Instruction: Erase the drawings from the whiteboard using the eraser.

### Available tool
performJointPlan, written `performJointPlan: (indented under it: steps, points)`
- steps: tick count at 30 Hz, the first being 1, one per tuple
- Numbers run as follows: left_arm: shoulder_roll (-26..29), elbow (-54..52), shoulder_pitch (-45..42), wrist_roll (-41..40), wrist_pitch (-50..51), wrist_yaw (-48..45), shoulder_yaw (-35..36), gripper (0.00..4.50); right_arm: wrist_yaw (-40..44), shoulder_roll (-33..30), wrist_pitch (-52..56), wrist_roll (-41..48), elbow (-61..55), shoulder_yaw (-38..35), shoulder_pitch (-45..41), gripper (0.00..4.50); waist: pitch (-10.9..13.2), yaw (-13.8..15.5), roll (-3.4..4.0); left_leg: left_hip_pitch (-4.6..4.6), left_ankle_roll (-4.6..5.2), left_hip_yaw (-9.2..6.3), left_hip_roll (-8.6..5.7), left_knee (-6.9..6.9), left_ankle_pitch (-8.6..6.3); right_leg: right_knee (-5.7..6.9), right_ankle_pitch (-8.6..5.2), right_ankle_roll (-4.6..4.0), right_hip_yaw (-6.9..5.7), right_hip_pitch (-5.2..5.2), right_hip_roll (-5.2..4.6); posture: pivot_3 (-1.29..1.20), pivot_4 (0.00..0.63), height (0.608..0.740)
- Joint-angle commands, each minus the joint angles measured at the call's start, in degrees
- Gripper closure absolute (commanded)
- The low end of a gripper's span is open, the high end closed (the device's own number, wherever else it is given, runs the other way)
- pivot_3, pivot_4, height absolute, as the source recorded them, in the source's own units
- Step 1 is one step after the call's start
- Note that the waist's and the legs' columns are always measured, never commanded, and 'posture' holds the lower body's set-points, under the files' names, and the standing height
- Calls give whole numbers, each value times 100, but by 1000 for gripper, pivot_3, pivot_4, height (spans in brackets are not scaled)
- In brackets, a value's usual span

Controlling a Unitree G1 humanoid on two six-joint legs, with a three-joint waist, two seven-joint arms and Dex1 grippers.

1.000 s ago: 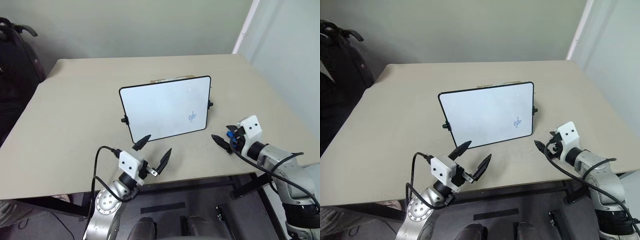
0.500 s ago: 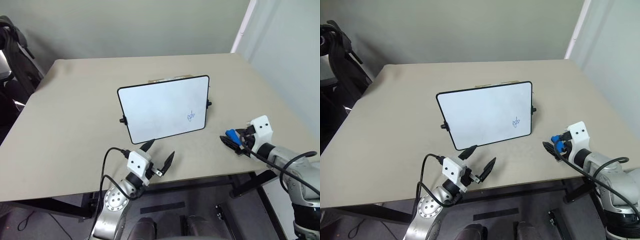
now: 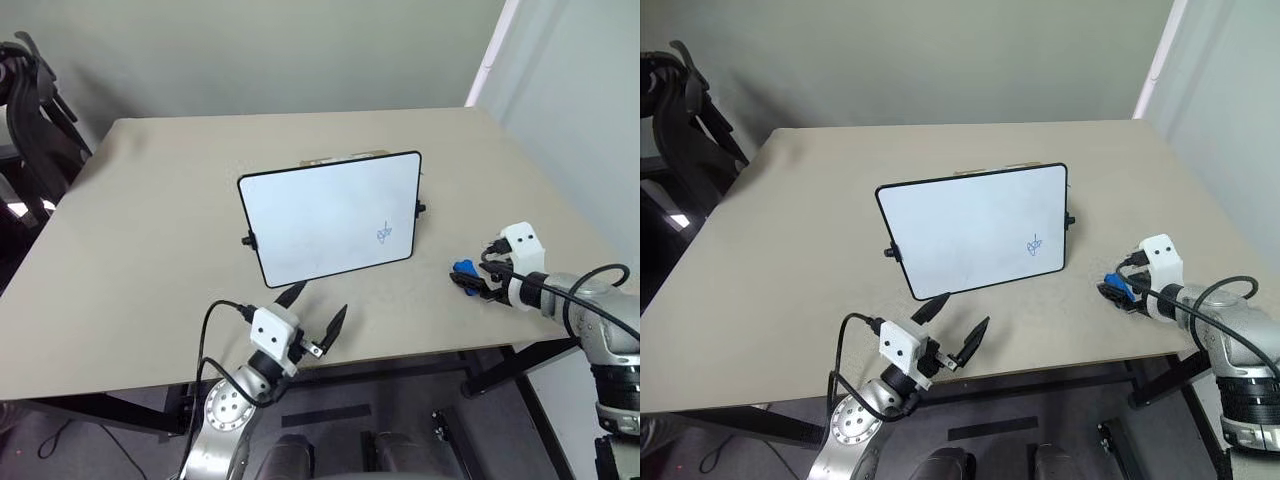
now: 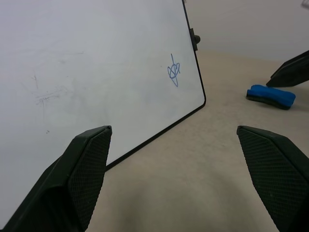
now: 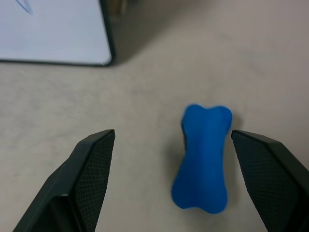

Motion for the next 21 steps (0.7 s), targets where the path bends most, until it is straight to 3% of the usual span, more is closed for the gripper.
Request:
performJointPlan:
  steps: [1, 11, 15, 21]
  points:
    - [-1, -334, 29, -21, -54, 41, 5, 0, 153, -172, -118, -153, 238, 137, -299, 419, -1, 0, 2, -1, 0, 0, 0, 0, 0, 0, 0, 0, 0, -2, 0, 0, 150, 730]
    - [15, -435, 95, -31, -40, 109, 45, 0, 439, -192, -385, -493, 1063, 618, -811, 419, -2, 4, 5, -1, 2, 0, 2, 0, -1, 0, 7, 2, 0, -1, 0, 0, 150, 730]
    - [24, -482, 118, -45, -29, 136, 53, 0, 493, -235, -405, -619, 1262, 694, -890, 1247, -2, 8, 5, -1, 2, 0, 3, 0, -1, -1, 19, -16, -1, -1, 0, 0, 150, 730]
    - [21, -541, 182, -66, -23, 150, 34, 0, 658, -298, -370, -717, 1328, 771, -884, 1247, -1, 7, 6, -7, 2, 1, 4, 0, -1, -2, 22, -21, -1, -2, 0, 0, 150, 730]
